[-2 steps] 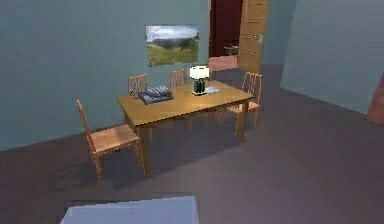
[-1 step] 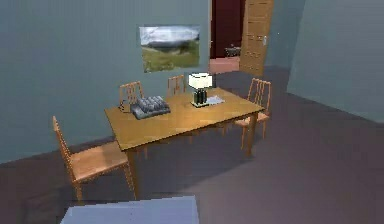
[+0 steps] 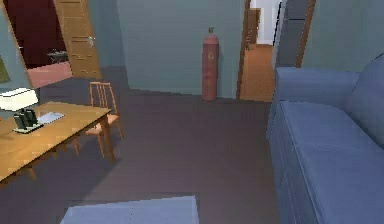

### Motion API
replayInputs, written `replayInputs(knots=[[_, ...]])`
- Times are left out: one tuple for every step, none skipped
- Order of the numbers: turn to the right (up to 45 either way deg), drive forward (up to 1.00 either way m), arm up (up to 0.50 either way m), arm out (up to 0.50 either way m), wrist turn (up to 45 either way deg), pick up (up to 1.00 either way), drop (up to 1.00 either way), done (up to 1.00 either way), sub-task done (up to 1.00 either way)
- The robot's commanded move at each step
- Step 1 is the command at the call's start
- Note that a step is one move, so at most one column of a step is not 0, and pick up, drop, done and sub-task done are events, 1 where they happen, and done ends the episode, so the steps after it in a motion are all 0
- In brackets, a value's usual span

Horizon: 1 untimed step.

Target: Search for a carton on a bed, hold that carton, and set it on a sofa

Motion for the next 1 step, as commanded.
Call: replayInputs(knots=[[9.0,0.0,0.0,0.0,0.0,0.0,0.0,0.0,0.0]])
